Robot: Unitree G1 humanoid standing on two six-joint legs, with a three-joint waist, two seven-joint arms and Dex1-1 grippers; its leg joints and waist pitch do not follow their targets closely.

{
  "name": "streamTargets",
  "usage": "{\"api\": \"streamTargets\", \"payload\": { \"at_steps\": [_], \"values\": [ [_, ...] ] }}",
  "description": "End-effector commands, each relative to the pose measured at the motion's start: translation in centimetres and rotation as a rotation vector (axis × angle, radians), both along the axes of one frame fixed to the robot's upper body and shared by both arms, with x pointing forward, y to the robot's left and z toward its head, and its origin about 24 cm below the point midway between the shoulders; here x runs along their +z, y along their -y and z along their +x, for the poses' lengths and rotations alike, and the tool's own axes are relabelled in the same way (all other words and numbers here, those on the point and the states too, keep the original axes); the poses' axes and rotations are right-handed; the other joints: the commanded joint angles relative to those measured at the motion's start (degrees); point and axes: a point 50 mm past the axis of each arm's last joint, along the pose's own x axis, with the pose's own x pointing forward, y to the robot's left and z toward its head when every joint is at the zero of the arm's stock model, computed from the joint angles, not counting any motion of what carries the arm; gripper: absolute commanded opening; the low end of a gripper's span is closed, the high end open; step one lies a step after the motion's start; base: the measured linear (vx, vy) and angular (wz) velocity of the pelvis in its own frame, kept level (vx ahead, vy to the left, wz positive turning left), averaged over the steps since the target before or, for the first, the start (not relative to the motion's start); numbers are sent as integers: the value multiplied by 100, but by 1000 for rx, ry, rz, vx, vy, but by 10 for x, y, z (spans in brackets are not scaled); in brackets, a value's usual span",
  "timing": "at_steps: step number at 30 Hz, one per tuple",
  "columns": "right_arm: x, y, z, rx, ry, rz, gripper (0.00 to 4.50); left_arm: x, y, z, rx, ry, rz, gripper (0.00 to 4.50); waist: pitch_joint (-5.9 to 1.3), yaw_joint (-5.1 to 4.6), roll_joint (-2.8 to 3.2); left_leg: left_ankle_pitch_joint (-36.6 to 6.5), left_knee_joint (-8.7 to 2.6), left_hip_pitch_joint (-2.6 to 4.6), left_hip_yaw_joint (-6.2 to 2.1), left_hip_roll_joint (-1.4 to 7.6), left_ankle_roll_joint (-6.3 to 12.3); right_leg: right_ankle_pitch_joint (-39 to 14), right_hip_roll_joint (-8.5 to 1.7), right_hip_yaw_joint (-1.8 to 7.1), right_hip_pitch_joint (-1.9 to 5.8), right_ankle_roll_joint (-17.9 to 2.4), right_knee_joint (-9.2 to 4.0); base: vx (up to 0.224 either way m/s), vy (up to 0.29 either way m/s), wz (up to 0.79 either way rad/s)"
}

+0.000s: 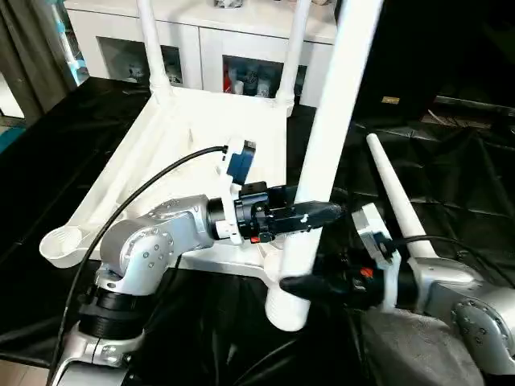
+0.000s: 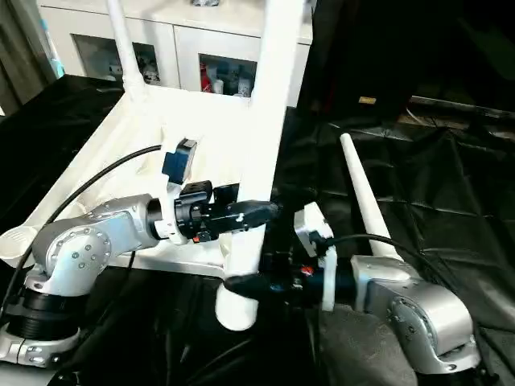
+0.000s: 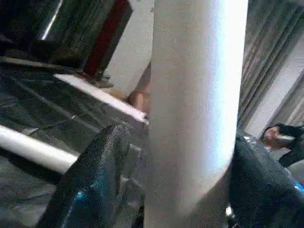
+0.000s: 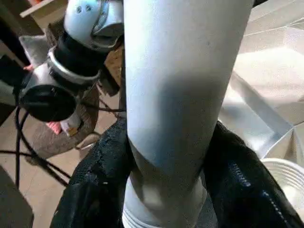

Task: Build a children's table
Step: Pick table leg

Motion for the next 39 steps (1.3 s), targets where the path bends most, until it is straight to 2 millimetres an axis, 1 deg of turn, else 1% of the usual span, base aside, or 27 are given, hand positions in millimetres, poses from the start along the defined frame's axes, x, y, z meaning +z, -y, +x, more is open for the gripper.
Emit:
{"api": "streamTargets", "payload": {
  "at_steps": [1,2,3,4,7,10,14,15,18,19,20,21,22,23,24,27,28,29,30,31,32,33,34,36,37,38,39],
  "values": [
    [2,1,-1,17,28,-6,189,8,-2,3,-12,7,-34,283,-358,10,50,-1097,-415,140,-154,383,-95,-923,-593,318,180,-1144,-535,0,0,0],
    [2,2,0,19,33,-10,189,10,-4,3,-18,7,-49,266,-352,14,24,-1090,-412,136,-150,379,-75,-958,-597,317,185,-1158,-542,0,0,0],
    [2,2,0,19,33,-10,189,10,-4,3,-18,7,-49,249,-350,15,35,-1084,-412,133,-152,379,-72,-970,-600,316,187,-1164,-537,0,0,0],
    [2,1,0,20,36,-11,189,10,-5,3,-15,8,-47,249,-351,10,8,-1069,-417,134,-152,386,-52,-969,-591,314,185,-1152,-536,0,0,0],
    [3,1,3,28,45,-16,188,10,-7,3,-9,6,-58,232,-351,21,18,-1037,-416,134,-154,391,-31,-1016,-605,316,182,-1136,-533,0,0,0],
    [2,1,5,25,59,-23,188,9,-7,1,-15,-1,-57,198,-364,23,23,-1020,-406,141,-149,387,-32,-996,-605,316,183,-1136,-533,0,0,0],
    [3,0,8,20,70,-13,188,8,-6,0,-22,-7,-55,186,-379,33,27,-920,-400,128,-150,386,-2,-793,-600,312,196,-1178,-511,0,0,0],
    [3,0,9,17,74,-15,188,8,-6,0,-20,-11,-55,184,-380,37,45,-946,-400,135,-152,387,-11,-789,-596,308,190,-1195,-509,0,0,0],
    [2,0,10,13,82,-19,188,8,-6,1,-15,-13,-58,184,-380,39,34,-936,-399,135,-149,386,-9,-733,-596,311,197,-1216,-504,0,0,0],
    [2,0,10,8,90,-22,188,9,-6,1,-11,-12,-61,184,-390,49,78,-941,-394,133,-154,384,-18,-731,-600,310,201,-1222,-498,0,0,0],
    [2,0,10,8,91,-22,188,9,-6,2,-10,-12,-61,183,-393,45,62,-975,-396,135,-150,389,-38,-732,-602,312,203,-1215,-509,0,0,0],
    [1,1,11,-3,90,-23,188,9,-7,4,14,-16,-72,183,-405,49,87,-989,-395,138,-155,388,-50,-697,-595,308,207,-1231,-500,0,0,0],
    [1,1,12,-12,88,-25,188,9,-8,5,26,-16,-76,183,-406,46,71,-977,-394,134,-153,387,-49,-627,-597,308,213,-1262,-495,0,0,0],
    [0,0,13,-24,86,-27,223,9,-8,6,44,-12,-80,183,-419,52,109,-972,-386,135,-158,386,-58,-607,-606,308,221,-1281,-491,0,0,0],
    [0,0,14,-35,82,-26,258,10,-9,7,64,-14,-86,183,-422,46,90,-957,-383,138,-154,391,-50,-541,-601,306,217,-1304,-489,0,0,0],
    [3,-2,16,-58,90,-8,261,11,-11,11,134,5,-88,183,-422,46,81,-966,-382,137,-153,383,-50,-571,-586,305,219,-1289,-490,0,0,0],
    [4,-2,17,-68,97,-5,286,11,-11,12,159,11,-82,182,-431,52,78,-955,-382,136,-153,381,-46,-583,-588,302,227,-1276,-494,0,0,0],
    [4,-4,20,-101,117,-10,298,10,-11,17,232,27,-58,182,-435,51,83,-938,-382,130,-157,393,-43,-577,-595,307,225,-1257,-493,0,0,0],
    [4,-6,25,-144,129,-19,298,10,-12,22,299,40,-39,182,-444,38,67,-886,-379,124,-155,393,-44,-527,-589,305,226,-1227,-487,0,0,0],
    [1,-12,35,-241,131,-40,303,11,-13,28,407,63,-25,182,-445,36,71,-877,-379,131,-158,396,-59,-519,-597,305,218,-1231,-486,0,0,0],
    [1,-12,36,-251,132,-43,305,12,-13,28,417,66,-25,182,-445,6,59,-876,-380,113,-159,372,-90,-581,-595,294,222,-1241,-481,0,0,0],
    [-2,-15,41,-294,129,-60,305,13,-13,30,449,74,-24,182,-446,8,52,-873,-381,112,-157,375,-103,-647,-605,299,234,-1203,-494,0,0,0],
    [-3,-16,43,-315,125,-69,305,14,-13,30,461,77,-24,182,-437,18,67,-903,-385,138,-157,384,-129,-762,-601,305,210,-1151,-497,0,0,0],
    [-10,-23,56,-430,109,-116,305,20,-11,31,544,118,0,182,-440,-13,72,-887,-390,129,-151,370,-192,-732,-583,302,200,-1130,-490,0,0,0],
    [-11,-24,57,-444,109,-120,305,20,-10,31,555,127,6,182,-444,-6,79,-910,-391,144,-153,380,-198,-741,-587,307,193,-1110,-499,0,0,0],
    [-11,-24,57,-447,108,-121,305,21,-10,31,558,128,7,182,-453,-6,88,-872,-390,134,-155,378,-208,-635,-582,307,210,-1089,-477,0,0,0],
    [-11,-26,61,-491,104,-121,287,22,-10,31,592,153,34,182,-456,4,90,-849,-391,134,-157,380,-202,-559,-582,308,214,-1078,-475,0,0,0]
  ]
}}
